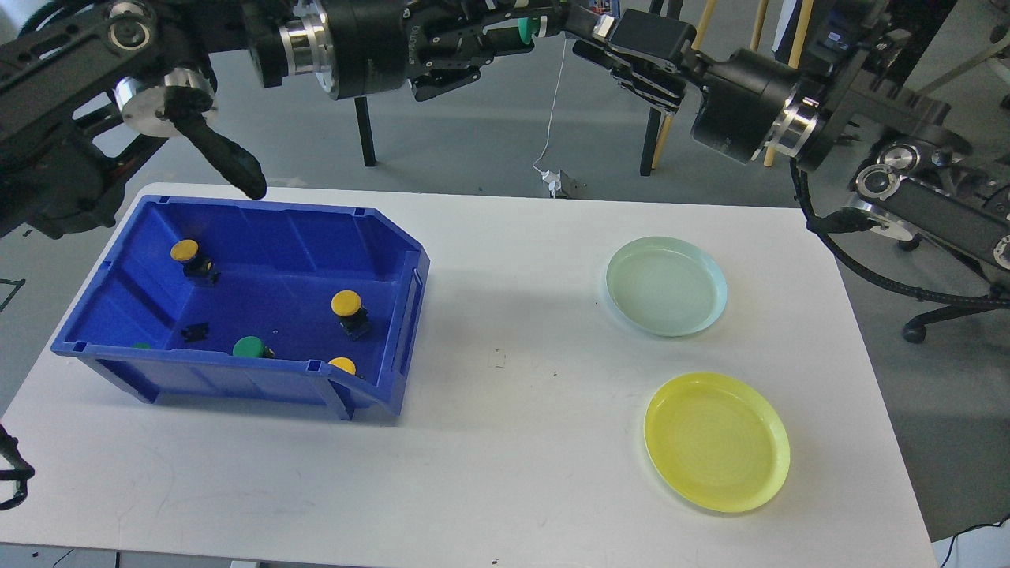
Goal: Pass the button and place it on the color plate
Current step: 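Pass the green button from the left gripper to the right gripper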
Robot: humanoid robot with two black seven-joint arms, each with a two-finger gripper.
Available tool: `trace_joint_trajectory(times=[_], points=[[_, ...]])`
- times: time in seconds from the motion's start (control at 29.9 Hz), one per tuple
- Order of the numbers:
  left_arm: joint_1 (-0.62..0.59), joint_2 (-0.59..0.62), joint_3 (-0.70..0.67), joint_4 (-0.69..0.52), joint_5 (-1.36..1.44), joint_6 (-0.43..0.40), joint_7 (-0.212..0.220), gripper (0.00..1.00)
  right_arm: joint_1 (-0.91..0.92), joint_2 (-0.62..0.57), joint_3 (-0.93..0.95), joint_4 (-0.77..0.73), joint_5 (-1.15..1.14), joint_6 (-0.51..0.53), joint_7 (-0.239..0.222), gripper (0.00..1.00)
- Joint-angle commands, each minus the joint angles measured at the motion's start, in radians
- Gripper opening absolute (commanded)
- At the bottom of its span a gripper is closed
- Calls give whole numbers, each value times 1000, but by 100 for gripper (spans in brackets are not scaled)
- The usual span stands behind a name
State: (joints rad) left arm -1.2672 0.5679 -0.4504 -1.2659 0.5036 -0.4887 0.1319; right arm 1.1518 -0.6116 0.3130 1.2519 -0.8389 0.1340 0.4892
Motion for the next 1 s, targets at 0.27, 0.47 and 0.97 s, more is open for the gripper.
trace_joint_trajectory(times=[0.27,0.47,0.97], points=[[-1,0,-1,2,0,0,-5,35,2,0,0,-8,0,-1,-1,35],[-1,1,-7,3,0,0,-9,53,2,0,0,-9,0,-1,-1,33],[8,6,-4,36,13,0,3,94,3,-2,0,-12,0,-1,-1,31]])
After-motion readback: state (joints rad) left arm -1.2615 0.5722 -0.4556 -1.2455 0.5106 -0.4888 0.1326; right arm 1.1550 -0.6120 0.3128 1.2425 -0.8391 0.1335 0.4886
